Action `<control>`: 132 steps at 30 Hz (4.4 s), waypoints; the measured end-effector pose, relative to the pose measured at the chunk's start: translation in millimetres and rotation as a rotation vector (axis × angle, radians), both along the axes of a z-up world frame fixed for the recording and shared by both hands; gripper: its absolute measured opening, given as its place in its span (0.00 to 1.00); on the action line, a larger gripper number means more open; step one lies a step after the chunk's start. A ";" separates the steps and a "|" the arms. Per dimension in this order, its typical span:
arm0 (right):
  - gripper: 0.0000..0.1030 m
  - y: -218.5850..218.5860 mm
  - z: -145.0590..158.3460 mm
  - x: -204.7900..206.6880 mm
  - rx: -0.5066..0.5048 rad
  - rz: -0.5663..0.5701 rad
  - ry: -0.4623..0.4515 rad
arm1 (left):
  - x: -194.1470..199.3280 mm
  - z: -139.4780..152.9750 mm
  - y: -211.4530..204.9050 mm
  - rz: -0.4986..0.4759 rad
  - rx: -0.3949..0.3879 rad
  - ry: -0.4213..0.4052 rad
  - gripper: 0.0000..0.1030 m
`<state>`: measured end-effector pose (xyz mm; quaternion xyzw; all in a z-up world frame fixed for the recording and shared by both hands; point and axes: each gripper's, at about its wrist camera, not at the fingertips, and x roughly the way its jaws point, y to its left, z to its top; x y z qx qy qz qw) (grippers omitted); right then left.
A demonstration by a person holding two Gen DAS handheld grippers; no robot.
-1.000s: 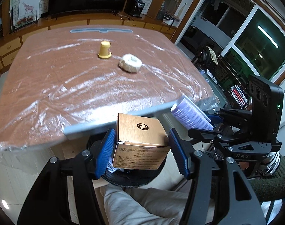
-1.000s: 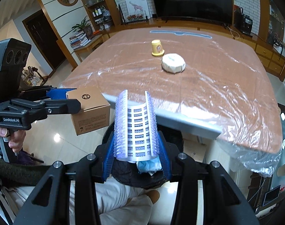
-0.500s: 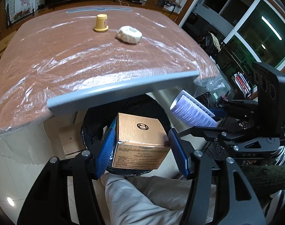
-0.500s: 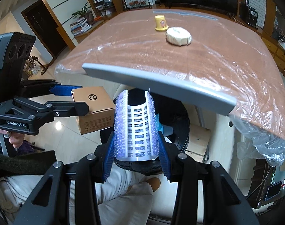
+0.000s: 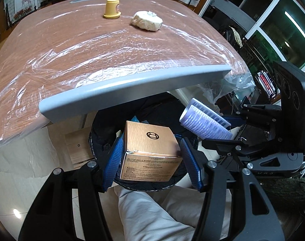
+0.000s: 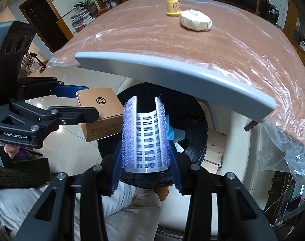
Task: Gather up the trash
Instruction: 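Open both tools to drop the cardboard box and roller into the bin, then grasp the yellow cup with the left tool while the right tool grasps the white paper ball, then carry the yellow cup and paper ball with both tools over the bin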
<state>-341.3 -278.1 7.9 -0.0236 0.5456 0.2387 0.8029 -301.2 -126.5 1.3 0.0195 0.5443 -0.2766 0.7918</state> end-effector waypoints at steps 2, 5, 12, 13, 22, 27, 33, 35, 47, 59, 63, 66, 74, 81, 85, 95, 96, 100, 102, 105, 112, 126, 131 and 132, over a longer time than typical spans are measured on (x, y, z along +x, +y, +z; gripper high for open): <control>0.41 1.4 -4.3 1.8 -0.006 -0.005 0.005 | 2.6 -3.1 -0.7 -0.002 0.005 0.002 0.58; 0.41 2.5 -9.0 4.4 -0.012 -0.012 0.011 | 7.5 -7.8 -1.3 -0.002 0.009 0.008 0.58; 0.41 2.3 -19.3 10.8 -0.018 -0.026 0.031 | 16.4 -16.6 -5.6 -0.012 0.024 0.019 0.58; 0.41 2.3 -19.9 14.1 -0.018 -0.028 0.033 | 17.9 -17.7 -5.6 -0.013 0.026 0.021 0.58; 0.77 -12.3 -11.3 9.4 0.039 -0.090 0.005 | 24.8 -11.7 8.0 0.031 -0.041 0.034 0.74; 0.79 -28.6 20.5 -0.8 0.074 -0.122 -0.057 | 15.5 16.5 17.5 0.014 -0.109 0.010 0.74; 0.96 -30.7 78.4 5.1 -0.007 -0.156 -0.306 | 22.7 95.5 42.2 0.055 -0.267 -0.237 0.98; 0.96 -24.8 87.8 19.1 -0.081 -0.182 -0.386 | 40.4 106.7 46.2 0.109 -0.241 -0.292 0.98; 0.92 -3.6 57.0 122.3 -0.109 -0.216 -0.290 | 167.3 80.4 12.7 0.086 -0.006 -0.315 0.98; 0.74 14.2 28.4 171.3 -0.055 -0.249 -0.182 | 220.8 42.6 -13.8 -0.011 0.028 -0.241 0.69; 0.71 16.2 23.9 178.0 -0.050 -0.271 -0.171 | 224.6 36.8 -13.2 -0.018 -0.001 -0.216 0.54; 0.68 18.0 24.2 180.9 -0.060 -0.279 -0.179 | 224.6 35.6 -13.5 -0.030 -0.025 -0.205 0.50; 0.63 19.4 22.4 189.7 -0.059 -0.306 -0.173 | 228.6 32.6 -23.0 -0.065 -0.028 -0.206 0.39; 0.50 7.3 23.1 194.3 0.030 -0.339 -0.154 | 231.1 29.8 -24.7 -0.075 -0.034 -0.198 0.31; 0.49 0.2 25.1 192.9 0.042 -0.359 -0.159 | 229.4 32.2 -24.6 -0.075 -0.035 -0.208 0.31; 0.49 -10.4 31.4 183.7 0.045 -0.349 -0.169 | 215.0 46.6 -15.0 -0.041 -0.051 -0.223 0.31; 0.49 -10.6 32.0 183.5 0.042 -0.345 -0.168 | 213.3 47.0 -13.3 -0.038 -0.052 -0.221 0.31; 0.49 -14.4 35.1 180.7 0.042 -0.331 -0.167 | 202.9 48.0 -7.6 -0.022 -0.050 -0.216 0.31; 0.49 -15.5 37.6 178.4 0.040 -0.320 -0.171 | 197.0 48.3 -4.0 -0.012 -0.052 -0.212 0.31; 0.49 -17.8 43.2 176.6 0.045 -0.308 -0.178 | 187.7 49.4 0.9 0.003 -0.057 -0.211 0.31; 0.49 -20.8 56.0 163.0 0.074 -0.263 -0.195 | 166.6 59.4 11.7 0.026 -0.079 -0.219 0.31; 0.49 -17.2 78.8 110.0 0.113 -0.162 -0.212 | 98.6 74.3 27.1 0.018 -0.100 -0.231 0.31; 0.49 -18.7 81.4 86.0 0.121 -0.136 -0.208 | 71.5 77.2 27.2 0.003 -0.100 -0.231 0.31; 0.49 -18.5 81.5 82.3 0.121 -0.131 -0.206 | 66.3 77.6 26.0 -0.001 -0.100 -0.230 0.31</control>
